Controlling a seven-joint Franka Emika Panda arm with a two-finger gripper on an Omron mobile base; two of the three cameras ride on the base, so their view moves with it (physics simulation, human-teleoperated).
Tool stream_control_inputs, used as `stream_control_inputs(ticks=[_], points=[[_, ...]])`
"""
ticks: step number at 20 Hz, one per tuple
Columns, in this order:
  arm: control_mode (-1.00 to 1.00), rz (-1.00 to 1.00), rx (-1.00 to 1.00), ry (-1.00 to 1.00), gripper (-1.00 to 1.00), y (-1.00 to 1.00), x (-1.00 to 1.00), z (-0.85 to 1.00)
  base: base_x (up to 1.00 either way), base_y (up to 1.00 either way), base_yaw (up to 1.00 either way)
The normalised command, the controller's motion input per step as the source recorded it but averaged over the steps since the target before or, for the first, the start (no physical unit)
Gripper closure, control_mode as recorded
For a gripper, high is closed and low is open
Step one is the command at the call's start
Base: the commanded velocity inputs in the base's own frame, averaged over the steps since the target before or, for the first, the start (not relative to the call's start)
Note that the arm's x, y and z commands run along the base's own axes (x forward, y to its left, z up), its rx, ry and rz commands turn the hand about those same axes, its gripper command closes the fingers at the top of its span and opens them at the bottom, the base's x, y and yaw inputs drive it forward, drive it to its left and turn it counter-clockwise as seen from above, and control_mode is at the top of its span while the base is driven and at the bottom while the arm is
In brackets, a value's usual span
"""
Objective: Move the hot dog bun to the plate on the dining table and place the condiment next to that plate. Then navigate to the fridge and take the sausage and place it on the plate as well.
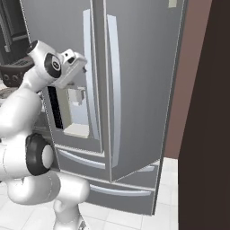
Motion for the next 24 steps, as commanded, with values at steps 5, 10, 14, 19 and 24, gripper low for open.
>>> stream_control_inputs(ticks=[5, 10, 14, 19, 24], points=[[-1.00, 0.00, -0.08, 0.00, -1.00, -0.18, 0.50, 0.00, 0.00, 0.00, 0.00], [-1.00, 0.00, -0.01, 0.07, -1.00, -0.36, 0.36, 0.00, 0.00, 0.00, 0.00], [-1.00, 0.00, 0.00, 0.09, -1.00, -0.39, 0.32, 0.00, 0.00, 0.00, 0.00], [-1.00, 0.00, 0.00, 0.09, -1.00, -0.42, 0.13, 0.00, 0.00, 0.00, 0.00], [-1.00, 0.00, 0.00, 0.06, -1.00, -0.37, -0.06, 0.01, 0.00, 0.00, 0.00]])
